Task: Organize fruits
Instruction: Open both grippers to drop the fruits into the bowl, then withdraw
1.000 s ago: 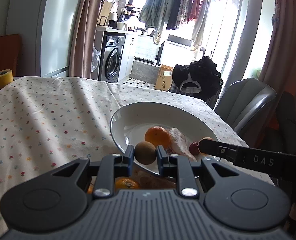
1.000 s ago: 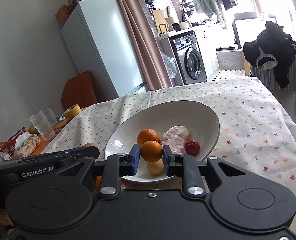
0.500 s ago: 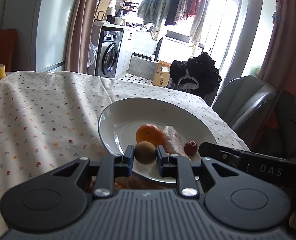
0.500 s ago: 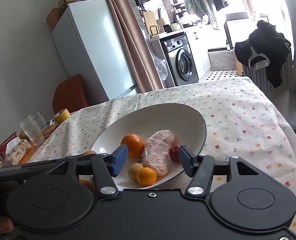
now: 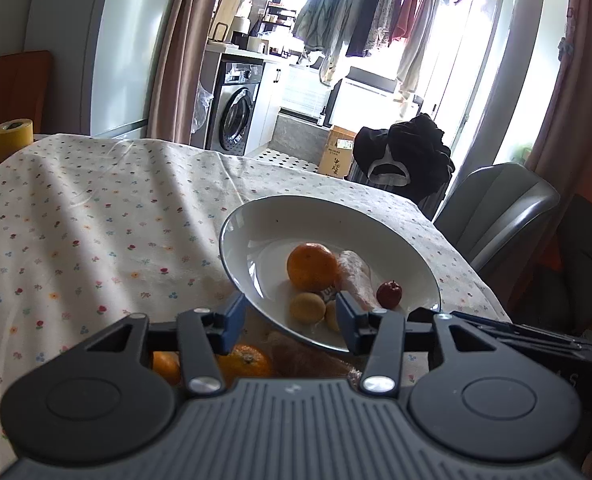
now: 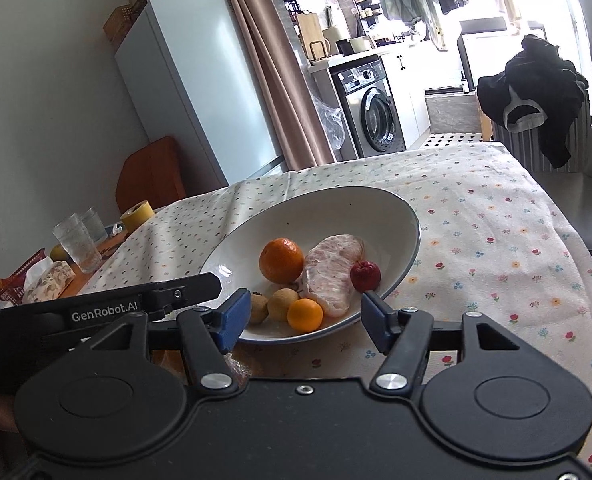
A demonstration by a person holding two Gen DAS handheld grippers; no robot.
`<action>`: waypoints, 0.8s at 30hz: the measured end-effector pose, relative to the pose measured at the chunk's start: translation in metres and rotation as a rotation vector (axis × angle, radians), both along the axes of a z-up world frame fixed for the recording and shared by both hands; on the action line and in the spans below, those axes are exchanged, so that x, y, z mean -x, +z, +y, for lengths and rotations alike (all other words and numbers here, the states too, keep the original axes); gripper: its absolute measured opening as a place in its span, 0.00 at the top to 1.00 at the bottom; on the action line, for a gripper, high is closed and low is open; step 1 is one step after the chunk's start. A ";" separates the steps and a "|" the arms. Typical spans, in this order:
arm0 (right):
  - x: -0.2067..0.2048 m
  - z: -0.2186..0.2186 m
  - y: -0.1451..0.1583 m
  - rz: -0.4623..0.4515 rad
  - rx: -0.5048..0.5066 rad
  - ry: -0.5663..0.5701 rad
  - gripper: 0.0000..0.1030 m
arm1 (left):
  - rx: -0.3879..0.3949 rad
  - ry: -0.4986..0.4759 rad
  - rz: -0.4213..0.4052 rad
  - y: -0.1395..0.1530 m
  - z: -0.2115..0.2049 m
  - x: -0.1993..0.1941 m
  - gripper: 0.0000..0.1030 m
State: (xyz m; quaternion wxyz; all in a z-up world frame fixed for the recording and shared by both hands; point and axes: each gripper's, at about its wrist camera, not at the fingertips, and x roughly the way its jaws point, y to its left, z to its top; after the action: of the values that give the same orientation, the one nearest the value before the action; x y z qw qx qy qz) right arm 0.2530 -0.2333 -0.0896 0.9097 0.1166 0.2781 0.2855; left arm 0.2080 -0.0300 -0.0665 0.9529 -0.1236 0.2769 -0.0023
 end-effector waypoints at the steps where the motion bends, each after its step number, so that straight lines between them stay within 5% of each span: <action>1: 0.001 0.001 0.001 -0.001 0.000 0.000 0.41 | -0.001 0.002 -0.003 0.001 0.001 0.002 0.51; 10: 0.012 -0.001 0.004 0.004 -0.011 -0.025 0.38 | 0.012 0.035 -0.028 0.009 0.014 0.026 0.28; 21: 0.036 0.001 0.019 -0.054 0.046 -0.065 0.01 | 0.057 0.064 -0.023 0.018 0.031 0.055 0.14; 24: 0.039 0.001 0.020 -0.040 0.046 -0.070 0.00 | 0.068 0.082 -0.014 0.019 0.036 0.062 0.12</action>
State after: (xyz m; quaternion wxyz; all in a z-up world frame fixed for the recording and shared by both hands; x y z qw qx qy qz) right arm 0.2142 -0.2322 -0.0696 0.9269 0.0997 0.2622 0.2493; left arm 0.1460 0.0057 -0.0474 0.9493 -0.1672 0.2648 0.0265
